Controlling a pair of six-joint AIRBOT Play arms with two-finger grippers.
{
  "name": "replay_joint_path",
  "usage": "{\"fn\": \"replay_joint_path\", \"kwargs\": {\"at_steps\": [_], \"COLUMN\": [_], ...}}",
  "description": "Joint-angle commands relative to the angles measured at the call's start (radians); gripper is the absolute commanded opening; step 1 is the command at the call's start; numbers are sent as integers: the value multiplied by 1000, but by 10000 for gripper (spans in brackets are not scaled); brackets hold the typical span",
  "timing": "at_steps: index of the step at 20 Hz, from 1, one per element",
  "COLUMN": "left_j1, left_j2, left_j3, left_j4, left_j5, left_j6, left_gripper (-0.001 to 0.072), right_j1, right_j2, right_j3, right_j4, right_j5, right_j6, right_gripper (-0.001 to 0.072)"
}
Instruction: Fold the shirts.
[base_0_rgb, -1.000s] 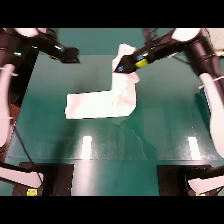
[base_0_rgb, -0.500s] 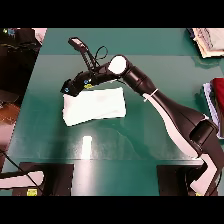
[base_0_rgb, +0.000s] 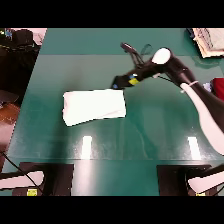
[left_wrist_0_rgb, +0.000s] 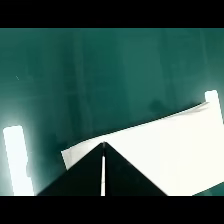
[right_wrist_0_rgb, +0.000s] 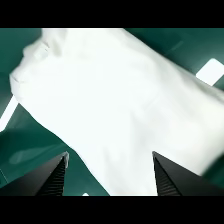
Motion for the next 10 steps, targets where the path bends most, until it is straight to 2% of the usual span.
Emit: {"fn": "replay_joint_path", "kwargs": {"at_steps": [1, 2, 4, 5, 10], "left_j1": [1, 1, 1, 1, 1], "left_j2": [0, 0, 0, 0, 0], "left_j3": [0, 0, 0, 0, 0], "left_j4": [-1, -2, -3, -3, -3], "left_j5": [-4, -4, -3, -3, -3], "left_j6": [0, 0, 0, 0, 0], "left_gripper": [25, 25, 25, 25, 25], "right_j1": [-140, -154, -162, -155, -62], "right_j2": [61, 57, 31, 11, -132], "right_j3": [-213, -253, -313, -336, -279], "right_j4": [-17, 6, 84, 132, 256], "right_j5": [5, -9, -40, -61, -84], "right_j6": [74, 76, 74, 74, 46], "right_gripper": [591, 594, 665, 674, 674]}}
